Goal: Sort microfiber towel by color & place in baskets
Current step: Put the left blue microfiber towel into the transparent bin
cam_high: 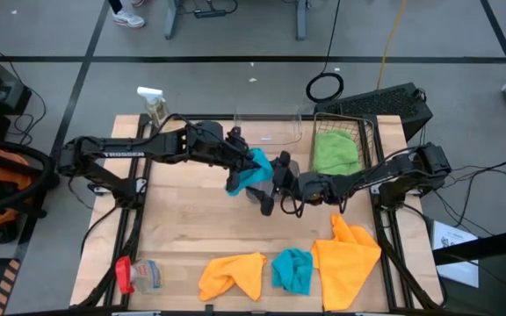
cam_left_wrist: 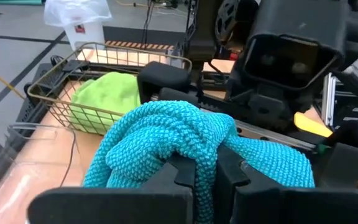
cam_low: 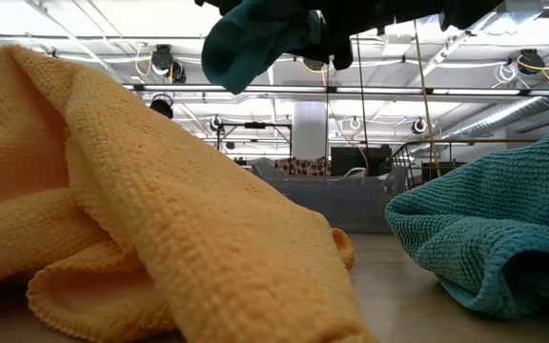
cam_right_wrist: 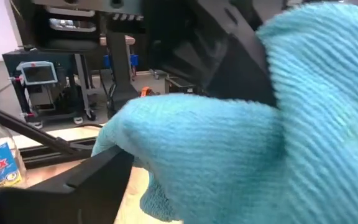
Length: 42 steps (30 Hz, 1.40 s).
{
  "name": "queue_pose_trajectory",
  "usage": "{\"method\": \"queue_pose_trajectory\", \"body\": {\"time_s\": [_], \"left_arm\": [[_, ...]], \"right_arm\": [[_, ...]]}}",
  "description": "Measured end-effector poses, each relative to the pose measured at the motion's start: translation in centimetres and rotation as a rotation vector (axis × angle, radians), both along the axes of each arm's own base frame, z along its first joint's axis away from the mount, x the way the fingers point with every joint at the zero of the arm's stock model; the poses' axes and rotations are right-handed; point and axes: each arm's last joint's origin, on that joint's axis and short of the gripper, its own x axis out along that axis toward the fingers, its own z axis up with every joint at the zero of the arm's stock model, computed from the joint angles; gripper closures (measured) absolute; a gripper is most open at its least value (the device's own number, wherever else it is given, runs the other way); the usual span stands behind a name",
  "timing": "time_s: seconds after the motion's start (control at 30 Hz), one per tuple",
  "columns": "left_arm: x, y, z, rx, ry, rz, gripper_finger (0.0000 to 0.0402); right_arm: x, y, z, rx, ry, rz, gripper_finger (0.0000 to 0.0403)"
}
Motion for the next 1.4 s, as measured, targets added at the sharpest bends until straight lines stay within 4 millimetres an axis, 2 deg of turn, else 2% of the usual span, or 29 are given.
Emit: {"method": "queue_pose_trajectory", "body": {"time_s": [0.13,0.27,0.43,0.5,0.63,0.77,0.83,0.97,1.13,1.33,1.4], "left_arm": [[0.0,0.0,0.0,-0.003,0.000,-0.008,0.0383],[-0.2,-0.1,0.2,-0.011,-0.007,-0.028,0.0371],[-0.4,-0.2,0.4,-0.019,-0.008,-0.027,0.0330],[-0.7,-0.2,0.5,-0.021,0.001,-0.029,0.0306],[-2.6,-0.1,1.0,-0.024,0.070,-0.006,0.0238],[-5.2,0.0,1.7,0.016,0.157,0.104,0.0170],[-6.5,0.0,2.0,0.036,0.194,0.174,0.0153],[-8.1,-0.1,1.7,0.012,0.225,0.256,0.0147],[-8.0,-0.5,-1.1,0.008,0.269,0.244,0.0147],[-7.3,-1.0,-4.9,-0.036,0.246,0.247,0.0146],[-7.1,-1.3,-5.6,-0.043,0.202,0.235,0.0146]], "right_arm": [[0.0,-0.3,0.0,0.006,-0.004,-0.009,0.0127],[0.0,-0.4,0.0,0.004,-0.003,-0.012,0.0224],[0.0,-0.4,0.0,-0.011,0.006,-0.007,0.0361],[0.0,-0.3,0.0,-0.023,0.013,0.007,0.0389],[-0.1,-0.4,-0.4,-0.027,0.070,0.013,0.0385],[-0.7,-0.6,-0.1,-0.044,0.120,0.012,0.0397],[-1.0,-1.0,0.2,-0.061,0.135,0.003,0.0397],[-2.0,-3.0,1.3,-0.114,0.175,-0.052,0.0399],[-3.3,-7.7,2.7,-0.173,0.240,-0.189,0.0400],[-4.3,-15.5,4.8,-0.139,0.464,-0.280,0.0401],[-4.7,-18.0,5.2,-0.134,0.559,-0.280,0.0401]]}}
